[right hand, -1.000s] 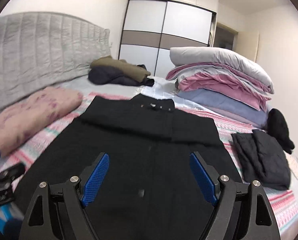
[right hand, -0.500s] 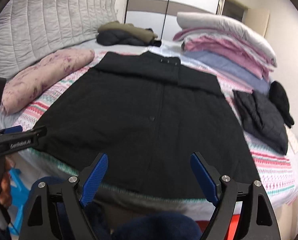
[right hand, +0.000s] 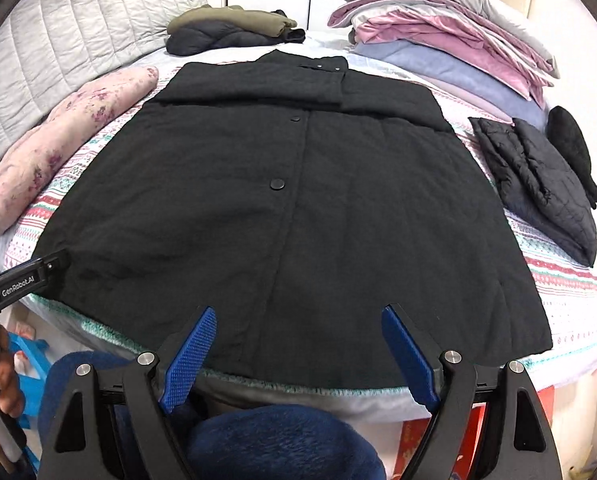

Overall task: Fold large clothes
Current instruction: 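Grasp the hem with both grippers and lift it toward the collar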

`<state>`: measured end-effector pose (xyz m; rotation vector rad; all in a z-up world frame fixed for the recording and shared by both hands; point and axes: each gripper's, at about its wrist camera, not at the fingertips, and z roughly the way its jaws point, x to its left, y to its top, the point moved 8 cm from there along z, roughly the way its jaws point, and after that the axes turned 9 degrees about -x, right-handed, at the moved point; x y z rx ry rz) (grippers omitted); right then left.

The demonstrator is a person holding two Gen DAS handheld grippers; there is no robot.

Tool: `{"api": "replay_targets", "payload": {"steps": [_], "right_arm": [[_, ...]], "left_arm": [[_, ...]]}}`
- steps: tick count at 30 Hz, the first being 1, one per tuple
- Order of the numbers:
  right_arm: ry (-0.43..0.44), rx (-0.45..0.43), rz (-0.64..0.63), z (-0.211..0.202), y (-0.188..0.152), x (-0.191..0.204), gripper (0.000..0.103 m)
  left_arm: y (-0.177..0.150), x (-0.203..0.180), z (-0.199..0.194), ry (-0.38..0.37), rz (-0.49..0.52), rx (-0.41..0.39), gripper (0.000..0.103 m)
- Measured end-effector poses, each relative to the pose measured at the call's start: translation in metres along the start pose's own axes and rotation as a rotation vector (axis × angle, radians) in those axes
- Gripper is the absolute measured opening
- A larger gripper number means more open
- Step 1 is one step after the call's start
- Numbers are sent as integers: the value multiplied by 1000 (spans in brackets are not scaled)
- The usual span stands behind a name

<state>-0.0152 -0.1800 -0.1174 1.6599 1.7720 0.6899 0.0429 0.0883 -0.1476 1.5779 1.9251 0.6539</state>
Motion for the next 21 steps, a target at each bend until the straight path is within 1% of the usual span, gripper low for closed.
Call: {"api": "replay_targets", "payload": {"steps": [1,2,3,7,8,9,11,12,13,14,15,16,17,18,19,21], "right_arm": [[5,5,1,4,0,-1,86],[9,10,1,8,0,-1,86],[10,14,2,11,1,-3,86],[-4,23,11,22,3,-12,86],[-16,24,11,24,3,-15,86],[-20,24,11,26,3,-17,86],[-9,21,14,29,2,-22,86],[-1,13,15,29,3,-28,86],[0,-1,20,29,4,-38,86],[-25,-16,34,30,4,-59,86],[-68,-21,51,31,2,-80,86],[-156,-21,67,34,-3,-113,86],[-212,-17,73,36,-8,-136,86],[-240,-6,85,38,-15,-154,86],[-224,10,124,40,-26,-174,86],[-145,13,200,43,-39,-194,86]], "left_arm": [[1,-2,2,0,5,0,54],[1,-4,3,-5,8,2,48],[0,-6,5,-10,9,7,45],[1,-10,9,7,28,0,42],[0,-10,9,12,35,-2,40],[1,-11,9,16,42,-6,35],[3,-12,8,19,54,-16,27],[4,-11,7,9,53,-19,26],[6,-9,8,-2,49,-15,26],[7,-6,10,-19,36,-8,25],[7,-3,13,-41,17,1,25],[6,-1,16,-61,9,13,26],[5,0,18,-70,7,22,26],[5,-1,18,-73,6,21,27],[6,-2,17,-74,9,14,27],[7,-5,19,-62,16,11,27]]}}
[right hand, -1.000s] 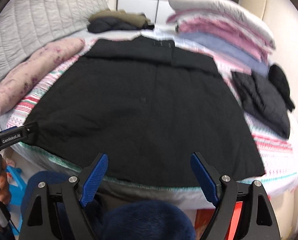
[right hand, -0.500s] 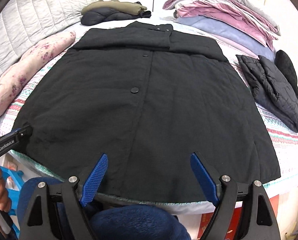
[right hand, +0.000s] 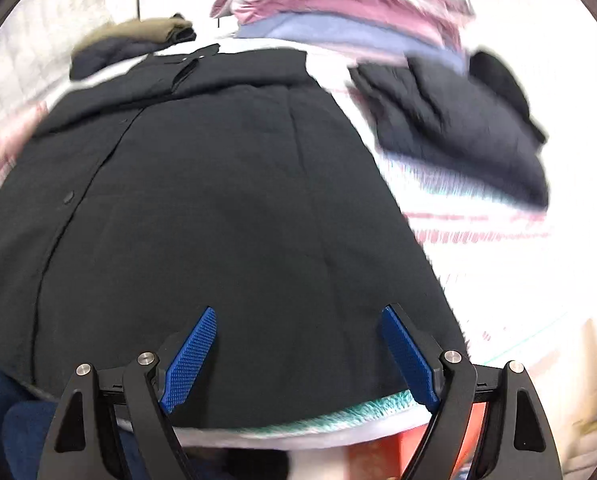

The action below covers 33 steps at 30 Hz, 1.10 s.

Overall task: Fold large clothes
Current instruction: 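Grasp the hem with both grippers and lift it toward the collar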

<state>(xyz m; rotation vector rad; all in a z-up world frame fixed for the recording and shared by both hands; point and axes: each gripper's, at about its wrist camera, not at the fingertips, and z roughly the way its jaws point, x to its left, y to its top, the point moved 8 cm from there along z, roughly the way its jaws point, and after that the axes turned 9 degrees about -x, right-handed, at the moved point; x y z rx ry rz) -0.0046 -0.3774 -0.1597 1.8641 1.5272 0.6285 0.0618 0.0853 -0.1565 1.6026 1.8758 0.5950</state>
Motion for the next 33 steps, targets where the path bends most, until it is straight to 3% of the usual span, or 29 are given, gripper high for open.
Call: {"api": "replay_targets", "payload": {"steps": [3,7,9,10,11,12,14,17,22,25,27,29,31,33], "right_arm": [[44,-23,117,2,-7,-30,86],[-33,-62,227,2,-11,-75,86],[-32,-71,283,4,-15,-94,85],[-4,-79,313,4,-17,-97,80],[53,-89,356,5,-20,-99,62],[126,-91,402,8,-22,-99,52],[184,-96,464,9,-27,-98,42],[218,-128,477,1,-27,-95,38],[313,-125,606,10,-37,-104,40],[300,-155,592,2,-40,-98,40],[301,-165,577,2,-40,-96,38],[309,-154,598,-3,-37,-98,19],[356,-249,582,-29,-24,-96,19],[351,-289,523,-44,-15,-91,19]], "left_arm": [[2,0,3,8,-16,10,28],[4,10,1,-44,-87,34,28],[2,15,0,-77,-111,39,28],[0,16,0,-84,-110,40,28],[0,16,0,-91,-109,38,27],[0,16,0,-97,-112,33,22],[-1,16,-1,-106,-134,31,18],[2,17,-6,-134,-162,17,16],[-1,26,-1,-224,-258,20,16],[-1,28,2,-273,-328,13,17],[0,27,0,-267,-327,10,14],[3,27,-10,-271,-318,-18,10],[9,26,-21,-297,-319,-57,7],[12,21,-25,-359,-336,-60,7]]}}
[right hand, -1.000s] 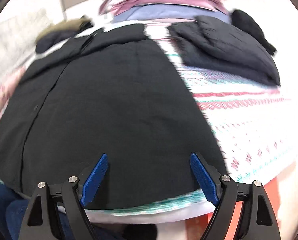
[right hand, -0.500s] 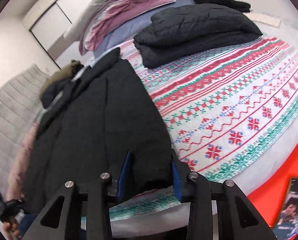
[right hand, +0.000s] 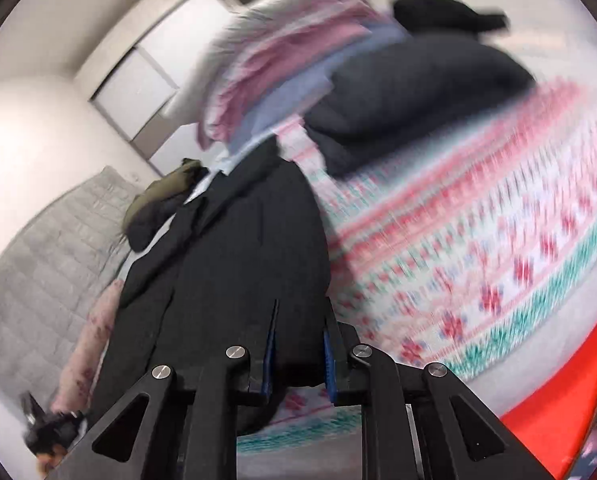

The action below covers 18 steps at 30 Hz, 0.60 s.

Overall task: Fold large clothes
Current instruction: 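Grasp the hem with both grippers and lift it toward the collar, then raise the held hem higher with both grippers, lifting the coat off the bed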

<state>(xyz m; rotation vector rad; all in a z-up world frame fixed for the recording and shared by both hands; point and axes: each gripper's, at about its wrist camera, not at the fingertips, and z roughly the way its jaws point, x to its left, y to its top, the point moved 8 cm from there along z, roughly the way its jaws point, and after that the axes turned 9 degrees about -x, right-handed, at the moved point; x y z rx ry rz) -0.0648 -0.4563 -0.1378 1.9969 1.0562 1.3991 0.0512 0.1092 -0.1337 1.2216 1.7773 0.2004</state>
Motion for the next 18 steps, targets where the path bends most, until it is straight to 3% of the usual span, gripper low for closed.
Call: {"api": "replay_targets", "payload": {"steps": [3,5,6,10,11,14,15,18], "right_arm": [[-28,96,26,19,-12,-8,25],[-58,134,88,30,-23,-23,26],[-36,129,116,33,-26,-28,27],[15,90,190,23,-34,-40,28],[14,89,187,21,-33,-41,29],[5,93,178,17,-33,-43,30],[4,92,181,17,-34,-43,30],[6,81,193,25,-33,-40,32]], "left_arm": [[-11,-6,15,-84,-38,74,7],[-22,-4,27,-81,-48,132,7],[-24,2,31,-45,-45,140,7],[-4,18,5,29,-72,23,7],[4,23,-4,52,-71,0,10],[14,39,-17,97,-51,-9,40],[16,45,-20,99,-57,-12,45],[12,54,-16,75,-112,20,47]]}}
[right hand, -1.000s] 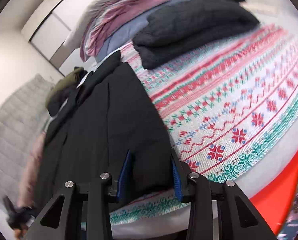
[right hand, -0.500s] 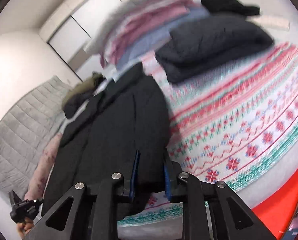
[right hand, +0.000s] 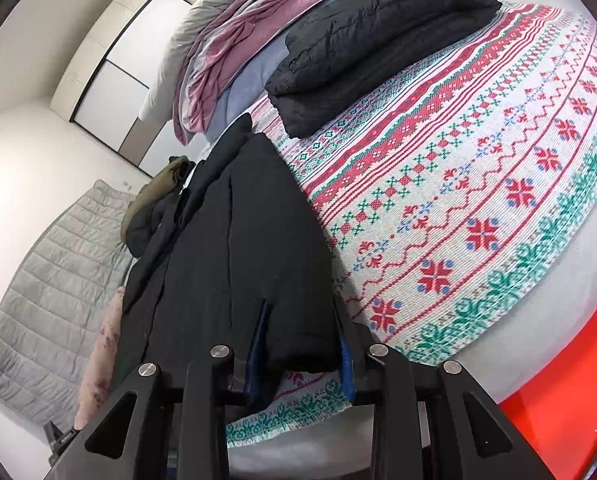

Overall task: Fold large clothes
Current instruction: 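Raise the held hem higher with both grippers, lifting the coat off the bed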

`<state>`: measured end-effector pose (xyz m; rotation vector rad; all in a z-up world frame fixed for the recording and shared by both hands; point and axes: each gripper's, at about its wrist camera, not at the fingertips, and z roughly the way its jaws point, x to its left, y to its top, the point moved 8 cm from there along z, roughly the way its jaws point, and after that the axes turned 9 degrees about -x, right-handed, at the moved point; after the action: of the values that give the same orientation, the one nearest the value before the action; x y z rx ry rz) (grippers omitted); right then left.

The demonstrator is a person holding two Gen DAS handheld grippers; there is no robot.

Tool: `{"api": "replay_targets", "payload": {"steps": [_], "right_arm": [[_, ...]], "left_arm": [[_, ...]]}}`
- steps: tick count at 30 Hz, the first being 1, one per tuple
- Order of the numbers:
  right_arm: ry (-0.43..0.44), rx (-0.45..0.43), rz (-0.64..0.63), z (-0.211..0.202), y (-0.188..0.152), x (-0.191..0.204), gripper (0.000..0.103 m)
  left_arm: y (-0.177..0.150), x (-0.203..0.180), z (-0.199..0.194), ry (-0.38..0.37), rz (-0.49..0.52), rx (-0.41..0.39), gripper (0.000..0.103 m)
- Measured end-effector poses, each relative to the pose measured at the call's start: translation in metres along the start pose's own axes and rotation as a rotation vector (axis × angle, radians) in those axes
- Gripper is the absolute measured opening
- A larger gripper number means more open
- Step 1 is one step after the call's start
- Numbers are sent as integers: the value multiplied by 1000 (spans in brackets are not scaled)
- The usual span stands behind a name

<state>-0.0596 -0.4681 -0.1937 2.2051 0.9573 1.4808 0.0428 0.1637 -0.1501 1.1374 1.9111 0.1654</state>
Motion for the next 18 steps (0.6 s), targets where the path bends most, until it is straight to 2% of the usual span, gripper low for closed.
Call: {"api": "replay_targets", "payload": {"steps": [2,5,8,9,12,16,17,18], "right_arm": [[7,-8,10,8,2,5,33],[12,-13,-3,9,2,8,33],[33,-9,29,5,3,3,33],[40,-8,38,3,3,1,33],[43,-16,40,5,2,2,33],[68,-30,46,7,2,8,33],[76,-37,43,7,3,10,33],[80,-44,35,7,3,12,33]], "left_arm": [[-6,1,7,-2,12,4,47],[-6,3,7,33,51,-7,47],[0,18,-5,135,62,-57,47],[-1,22,-7,146,67,-60,49],[-10,26,-3,102,48,-15,53],[-15,16,-2,77,89,-36,53],[-17,13,0,88,115,-34,49],[-17,9,4,99,138,-36,31]]}}
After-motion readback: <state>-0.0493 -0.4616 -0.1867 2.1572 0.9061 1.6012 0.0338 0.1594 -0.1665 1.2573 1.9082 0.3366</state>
